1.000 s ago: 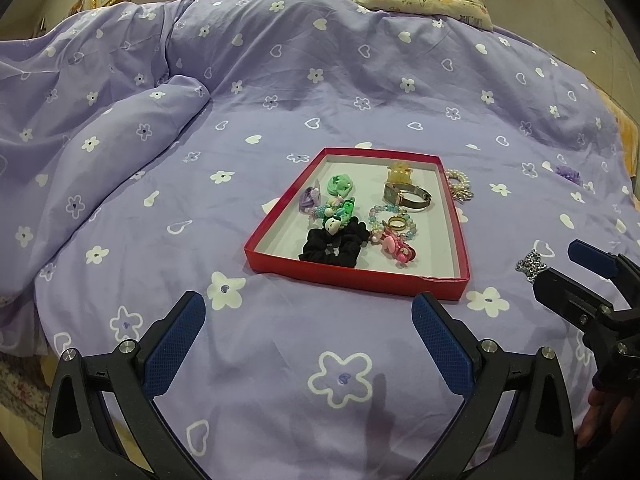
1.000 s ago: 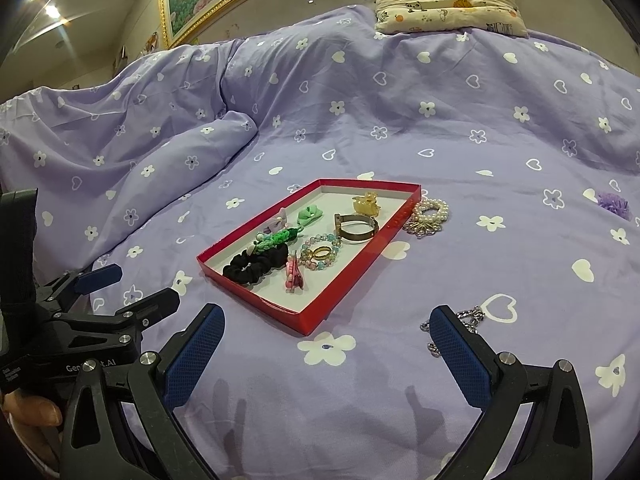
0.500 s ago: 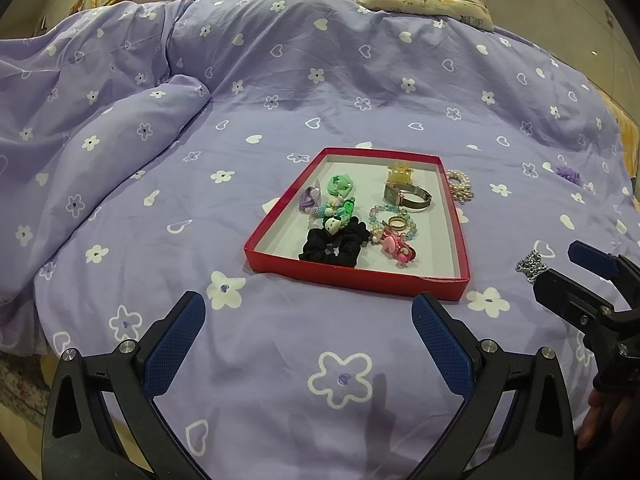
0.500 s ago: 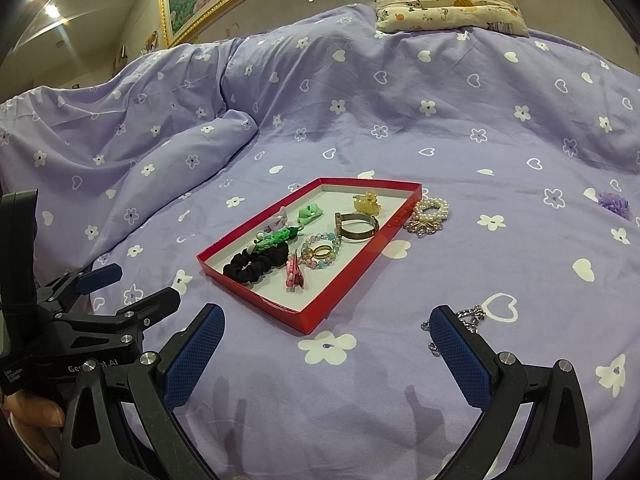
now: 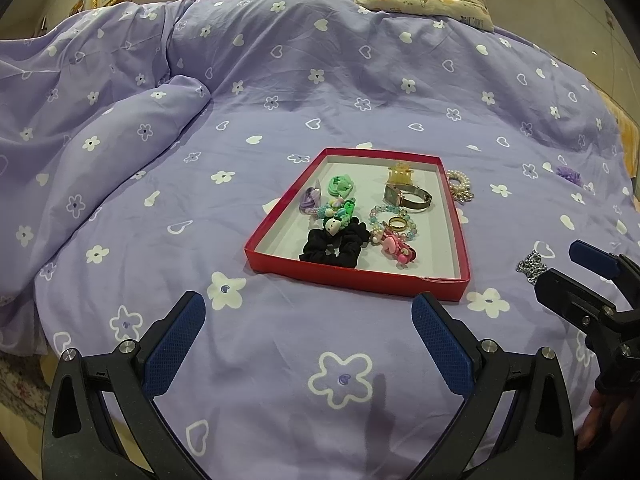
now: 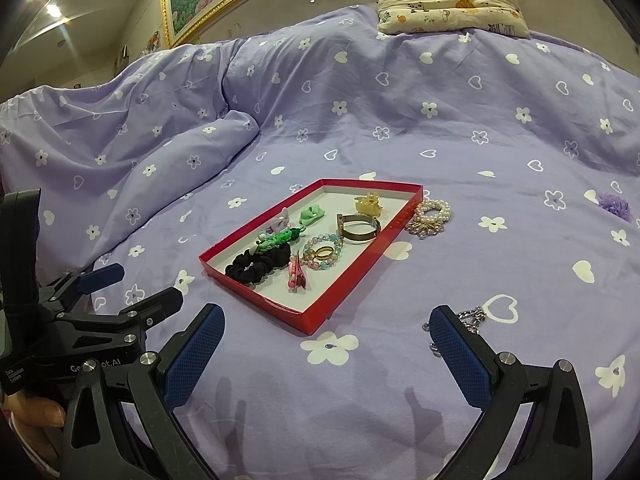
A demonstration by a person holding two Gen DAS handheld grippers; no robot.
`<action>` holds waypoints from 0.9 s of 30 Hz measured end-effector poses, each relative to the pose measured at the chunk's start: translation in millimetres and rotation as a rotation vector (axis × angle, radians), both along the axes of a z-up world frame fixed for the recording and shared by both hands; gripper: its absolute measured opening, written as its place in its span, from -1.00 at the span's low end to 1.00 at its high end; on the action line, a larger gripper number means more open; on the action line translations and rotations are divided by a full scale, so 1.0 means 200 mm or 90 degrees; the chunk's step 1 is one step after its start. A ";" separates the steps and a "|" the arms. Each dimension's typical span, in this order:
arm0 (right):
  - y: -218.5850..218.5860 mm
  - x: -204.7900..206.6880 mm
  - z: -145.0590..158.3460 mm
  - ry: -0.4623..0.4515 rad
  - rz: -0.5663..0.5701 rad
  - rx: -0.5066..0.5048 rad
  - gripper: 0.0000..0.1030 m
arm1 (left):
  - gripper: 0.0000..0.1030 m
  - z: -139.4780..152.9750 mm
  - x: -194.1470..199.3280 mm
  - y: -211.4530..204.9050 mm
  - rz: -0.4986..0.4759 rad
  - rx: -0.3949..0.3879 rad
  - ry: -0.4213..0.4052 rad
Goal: Organize jewelry
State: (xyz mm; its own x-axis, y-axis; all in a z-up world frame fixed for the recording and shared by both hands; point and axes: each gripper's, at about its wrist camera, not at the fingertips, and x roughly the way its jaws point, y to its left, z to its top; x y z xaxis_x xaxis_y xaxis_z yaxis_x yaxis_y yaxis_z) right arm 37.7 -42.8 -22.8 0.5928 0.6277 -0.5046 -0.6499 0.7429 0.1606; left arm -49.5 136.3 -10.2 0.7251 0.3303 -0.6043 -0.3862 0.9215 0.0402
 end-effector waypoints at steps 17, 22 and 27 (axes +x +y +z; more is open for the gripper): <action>-0.02 0.00 0.00 0.001 0.001 0.001 1.00 | 1.00 0.00 0.01 -0.02 -0.001 0.001 0.000; -0.01 0.00 0.00 0.001 0.001 0.002 1.00 | 1.00 0.00 0.01 -0.02 -0.002 0.000 0.000; -0.02 0.00 0.00 0.002 0.000 0.001 1.00 | 1.00 0.00 0.01 -0.02 -0.003 -0.001 0.001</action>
